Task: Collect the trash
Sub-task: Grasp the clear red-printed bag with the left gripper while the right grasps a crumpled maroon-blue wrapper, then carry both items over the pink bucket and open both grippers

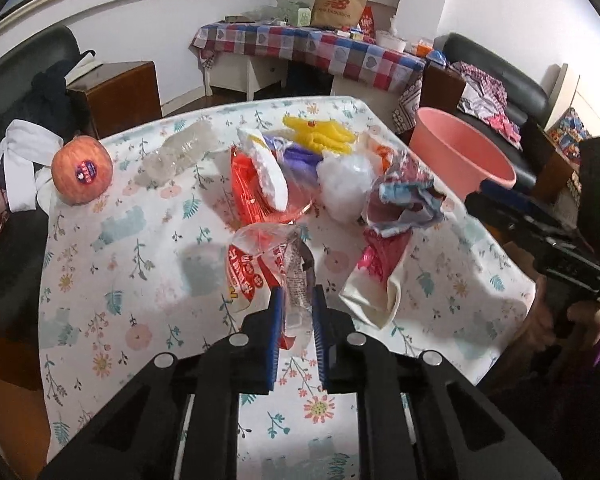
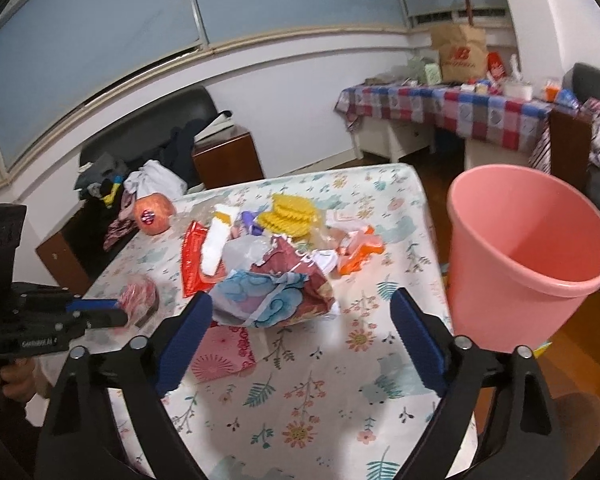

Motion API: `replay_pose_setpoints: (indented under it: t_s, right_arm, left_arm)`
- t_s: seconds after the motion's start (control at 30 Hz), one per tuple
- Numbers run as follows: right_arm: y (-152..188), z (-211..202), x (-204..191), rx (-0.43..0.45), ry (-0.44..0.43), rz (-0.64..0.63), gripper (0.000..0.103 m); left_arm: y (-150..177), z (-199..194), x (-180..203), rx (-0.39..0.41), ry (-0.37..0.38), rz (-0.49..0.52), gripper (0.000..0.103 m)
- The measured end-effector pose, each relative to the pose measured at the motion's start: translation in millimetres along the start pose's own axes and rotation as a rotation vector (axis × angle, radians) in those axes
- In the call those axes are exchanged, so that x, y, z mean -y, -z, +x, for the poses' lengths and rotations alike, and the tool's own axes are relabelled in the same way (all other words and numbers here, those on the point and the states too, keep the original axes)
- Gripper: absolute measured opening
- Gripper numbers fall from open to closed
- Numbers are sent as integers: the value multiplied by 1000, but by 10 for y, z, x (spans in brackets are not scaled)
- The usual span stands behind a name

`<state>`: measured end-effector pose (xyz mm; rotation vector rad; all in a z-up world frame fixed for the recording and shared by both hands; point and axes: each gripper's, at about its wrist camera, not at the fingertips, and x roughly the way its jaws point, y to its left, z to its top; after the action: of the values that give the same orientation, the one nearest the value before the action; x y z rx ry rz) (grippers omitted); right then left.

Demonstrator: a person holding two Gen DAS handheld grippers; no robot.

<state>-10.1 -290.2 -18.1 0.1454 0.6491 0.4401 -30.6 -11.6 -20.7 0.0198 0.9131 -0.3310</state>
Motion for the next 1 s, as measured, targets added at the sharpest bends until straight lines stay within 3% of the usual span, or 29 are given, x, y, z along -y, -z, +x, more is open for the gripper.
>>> replay_pose_setpoints:
  t_s: [0.13, 0.4, 0.6, 0.73, 1.0]
  right_arm:
    - [-59, 82, 70, -32, -53, 29, 80]
    - [-125, 396, 233, -146, -127, 110, 79]
    - [-63, 534, 273, -216, -201, 165, 44]
    - [-67, 462, 257, -189, -224, 159, 34]
    - [-184, 137, 383, -82, -184, 153, 32]
  left_arm:
    - [-66, -112, -53, 40, 26, -34, 13]
    - [-199, -270, -6, 109, 88, -40, 13]
    - [-288, -257, 2, 120, 109, -61, 13]
    - [-345, -211, 31, 115, 109, -58, 13]
    - [-546, -136, 184, 132, 136, -29, 13]
